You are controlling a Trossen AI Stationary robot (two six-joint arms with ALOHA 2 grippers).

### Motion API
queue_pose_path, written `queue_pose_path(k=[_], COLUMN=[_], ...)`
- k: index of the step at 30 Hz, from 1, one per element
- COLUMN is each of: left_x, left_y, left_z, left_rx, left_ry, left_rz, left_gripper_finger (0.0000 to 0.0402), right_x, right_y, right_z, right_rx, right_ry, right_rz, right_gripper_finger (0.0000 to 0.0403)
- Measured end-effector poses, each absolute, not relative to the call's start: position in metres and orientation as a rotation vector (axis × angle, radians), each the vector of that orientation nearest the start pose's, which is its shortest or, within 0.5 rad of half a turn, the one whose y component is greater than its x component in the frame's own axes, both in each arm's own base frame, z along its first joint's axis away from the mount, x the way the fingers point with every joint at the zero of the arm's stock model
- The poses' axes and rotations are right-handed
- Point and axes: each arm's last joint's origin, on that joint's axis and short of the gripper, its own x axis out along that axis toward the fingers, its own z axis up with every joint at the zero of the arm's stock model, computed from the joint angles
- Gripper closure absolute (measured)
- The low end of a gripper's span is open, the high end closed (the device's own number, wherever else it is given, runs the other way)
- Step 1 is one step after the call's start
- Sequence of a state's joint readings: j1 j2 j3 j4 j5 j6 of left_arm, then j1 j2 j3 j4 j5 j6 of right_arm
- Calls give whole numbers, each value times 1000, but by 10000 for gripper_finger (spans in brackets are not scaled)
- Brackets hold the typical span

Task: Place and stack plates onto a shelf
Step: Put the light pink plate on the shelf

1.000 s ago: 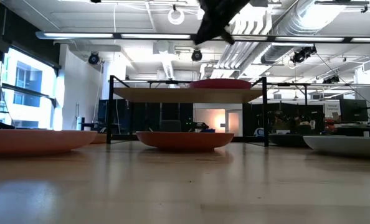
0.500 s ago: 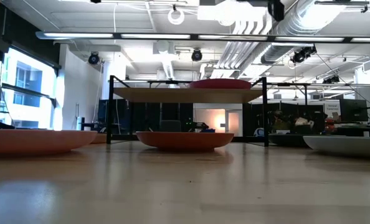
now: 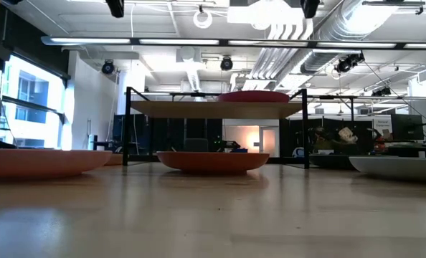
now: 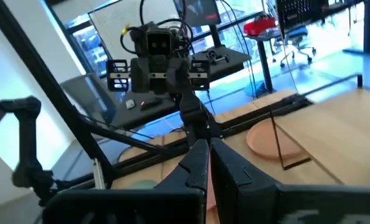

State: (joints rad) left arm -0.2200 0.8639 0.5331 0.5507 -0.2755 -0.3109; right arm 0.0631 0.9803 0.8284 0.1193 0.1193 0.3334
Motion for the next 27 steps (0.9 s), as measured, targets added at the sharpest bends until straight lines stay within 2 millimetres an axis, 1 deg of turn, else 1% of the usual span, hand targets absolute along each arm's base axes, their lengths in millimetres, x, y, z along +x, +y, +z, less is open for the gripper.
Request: queue_pose_path(k=[5,10,16,19,21,23,27], left_x=[190,190,190,190,192,193,193], left_y=[-33,-31,-31,-31,-31,-32,-34], left_z=[301,301,301,302,306,315,328], left_rx=[-361,-364,-365,-405,-404,-380,-405], left_ry=[-220,-225,-226,-221,-165,-59,245], left_rz=[88,123,130,127,129,114,128], left_gripper_finger=[284,284,284,284,284,284,284], right_x=[222,222,222,222,222,222,222], right_y=[12,12,12,12,11,10,8], right_z=[345,350,349,349,348,348,348], right_rx=[265,226,212,206,204,204,203], right_ry=[-2,-48,-42,-40,-39,-38,-38], right_rz=[-15,-10,-11,-12,-14,-18,-29], right_gripper_finger=[403,403,403,403,403,403,403])
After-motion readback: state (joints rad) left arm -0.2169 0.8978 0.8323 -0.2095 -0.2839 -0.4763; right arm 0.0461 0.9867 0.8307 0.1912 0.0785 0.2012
